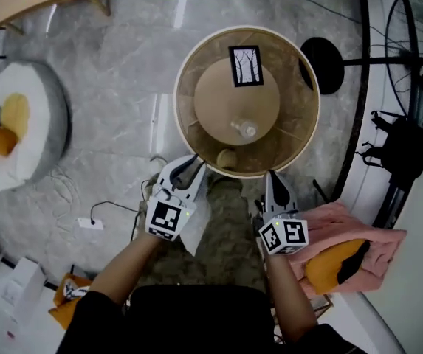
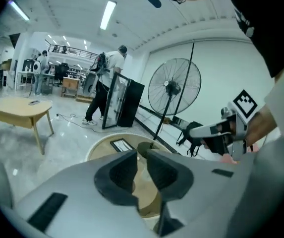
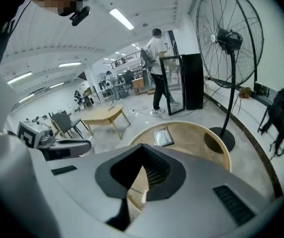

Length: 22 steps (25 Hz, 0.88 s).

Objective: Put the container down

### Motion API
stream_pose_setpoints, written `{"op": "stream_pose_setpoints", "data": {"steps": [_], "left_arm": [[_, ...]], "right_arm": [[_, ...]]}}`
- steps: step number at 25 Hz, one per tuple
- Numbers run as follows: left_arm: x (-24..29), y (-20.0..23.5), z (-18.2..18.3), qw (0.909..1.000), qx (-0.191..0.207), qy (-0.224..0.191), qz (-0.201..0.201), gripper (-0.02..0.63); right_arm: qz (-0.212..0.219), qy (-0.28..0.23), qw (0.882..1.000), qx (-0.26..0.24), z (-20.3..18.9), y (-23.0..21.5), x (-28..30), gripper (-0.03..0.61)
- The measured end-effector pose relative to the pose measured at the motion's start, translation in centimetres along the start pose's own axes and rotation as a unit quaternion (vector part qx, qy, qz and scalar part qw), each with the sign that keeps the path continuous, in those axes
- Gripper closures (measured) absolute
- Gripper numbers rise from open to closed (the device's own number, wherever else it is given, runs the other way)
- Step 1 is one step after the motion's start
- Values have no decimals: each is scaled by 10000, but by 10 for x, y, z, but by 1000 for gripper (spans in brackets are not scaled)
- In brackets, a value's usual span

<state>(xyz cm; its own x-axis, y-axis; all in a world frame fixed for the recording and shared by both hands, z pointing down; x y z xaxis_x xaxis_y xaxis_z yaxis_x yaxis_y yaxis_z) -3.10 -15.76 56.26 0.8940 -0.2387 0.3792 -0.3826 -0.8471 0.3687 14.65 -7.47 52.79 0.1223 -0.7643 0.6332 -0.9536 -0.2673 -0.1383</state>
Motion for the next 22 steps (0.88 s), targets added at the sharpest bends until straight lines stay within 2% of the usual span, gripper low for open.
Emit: {"op": "stream_pose_setpoints", "data": {"steps": [1, 3, 8, 12, 16, 19, 22], "left_arm": [[-19, -4, 26, 9999, 19, -112, 83, 556], [-56, -15, 79, 9990, 68, -386, 213, 582], [-139, -36, 201, 9936, 146, -947, 606, 594], [-174, -58, 271, 9885, 495, -1247, 699, 594], [-190, -78, 319, 9822, 815, -1541, 696, 594], [-190, -86, 336, 9788, 932, -1669, 736, 594], [-194, -94, 341, 9784, 889, -1736, 686, 594]], "right_arm": [[15, -147, 9999, -1, 19, 13, -13, 557], [-15, -514, 9986, -93, 63, 36, -42, 557], [-208, -1169, 9919, -450, 156, 72, -123, 558], [-204, -1788, 9809, -739, 217, 76, -184, 558], [-317, -2165, 9727, -778, 258, 68, -223, 558], [-438, -2302, 9688, -807, 276, 59, -237, 558], [-517, -2326, 9673, -868, 283, 54, -249, 558]]}}
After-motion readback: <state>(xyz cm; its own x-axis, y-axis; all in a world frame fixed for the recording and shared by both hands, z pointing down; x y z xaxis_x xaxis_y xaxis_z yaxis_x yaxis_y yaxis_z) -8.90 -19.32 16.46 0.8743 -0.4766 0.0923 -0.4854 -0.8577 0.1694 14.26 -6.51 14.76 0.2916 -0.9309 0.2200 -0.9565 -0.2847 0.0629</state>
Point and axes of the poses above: the fingertips, and each gripper's own axes: x forward along the fingers, y to its left, z out of its top, the point moved 3 cm from there along -x, backward along the fingers, and after that the axes turned 9 degrees about -z, right-handed, at the moved point
